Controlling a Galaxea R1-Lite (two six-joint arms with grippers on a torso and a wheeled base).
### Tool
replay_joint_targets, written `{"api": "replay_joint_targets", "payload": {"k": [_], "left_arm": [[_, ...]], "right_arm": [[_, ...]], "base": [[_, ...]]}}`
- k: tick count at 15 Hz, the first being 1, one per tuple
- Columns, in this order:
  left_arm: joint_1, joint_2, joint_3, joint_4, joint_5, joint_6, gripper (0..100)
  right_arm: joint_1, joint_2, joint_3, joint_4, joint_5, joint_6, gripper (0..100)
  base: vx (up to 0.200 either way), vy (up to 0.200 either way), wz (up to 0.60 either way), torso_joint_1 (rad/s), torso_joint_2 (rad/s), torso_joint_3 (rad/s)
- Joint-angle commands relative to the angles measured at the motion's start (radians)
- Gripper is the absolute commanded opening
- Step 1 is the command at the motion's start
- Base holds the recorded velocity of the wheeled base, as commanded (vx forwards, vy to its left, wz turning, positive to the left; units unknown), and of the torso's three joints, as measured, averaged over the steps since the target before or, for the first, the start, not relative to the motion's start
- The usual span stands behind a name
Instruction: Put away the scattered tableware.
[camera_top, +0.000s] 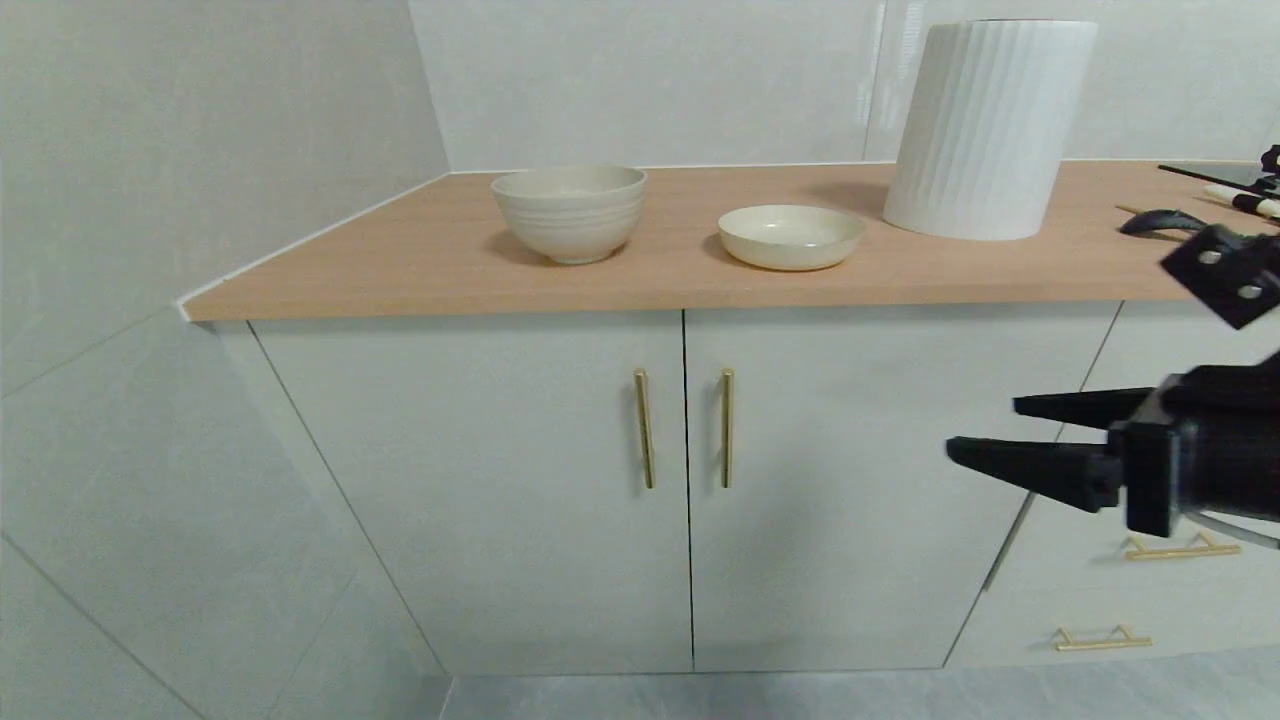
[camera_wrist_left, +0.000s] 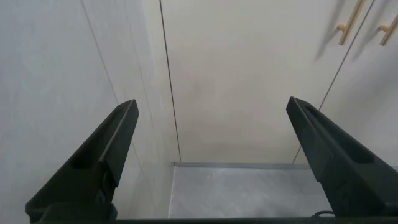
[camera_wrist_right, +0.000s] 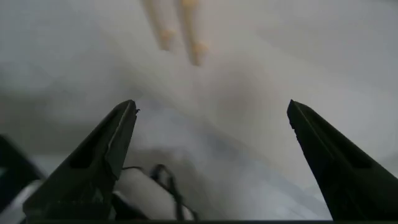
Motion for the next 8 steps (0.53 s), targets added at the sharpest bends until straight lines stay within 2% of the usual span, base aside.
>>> {"api": "replay_joint_targets", "payload": {"k": [1,2,3,5,8], "left_arm": [[0.000,0.000,0.000,0.000,0.000,-0.001,100],[0.000,0.000,0.000,0.000,0.000,-0.001,100],[0.000,0.000,0.000,0.000,0.000,-0.001,100],[0.000,0.000,0.000,0.000,0.000,-0.001,100],[0.000,0.000,0.000,0.000,0.000,-0.001,100]], "right_arm": [[0.090,0.171,-0.056,-0.022,0.079,0.039,100],[0.110,0.179,-0.056,-0.023,0.192,0.108,100],[0.110,0.189,-0.061,-0.023,0.234,0.130,100],[0.110,0.257,-0.069,-0.042,0.247,0.138,100],[0.110,0.444,-0.052,-0.329,0.243,0.142,100]], "base": [[0.000,0.000,0.00,0.000,0.00,0.000],[0.000,0.000,0.00,0.000,0.00,0.000],[0.000,0.000,0.00,0.000,0.00,0.000],[0.000,0.000,0.00,0.000,0.00,0.000],[0.000,0.000,0.00,0.000,0.00,0.000]]}}
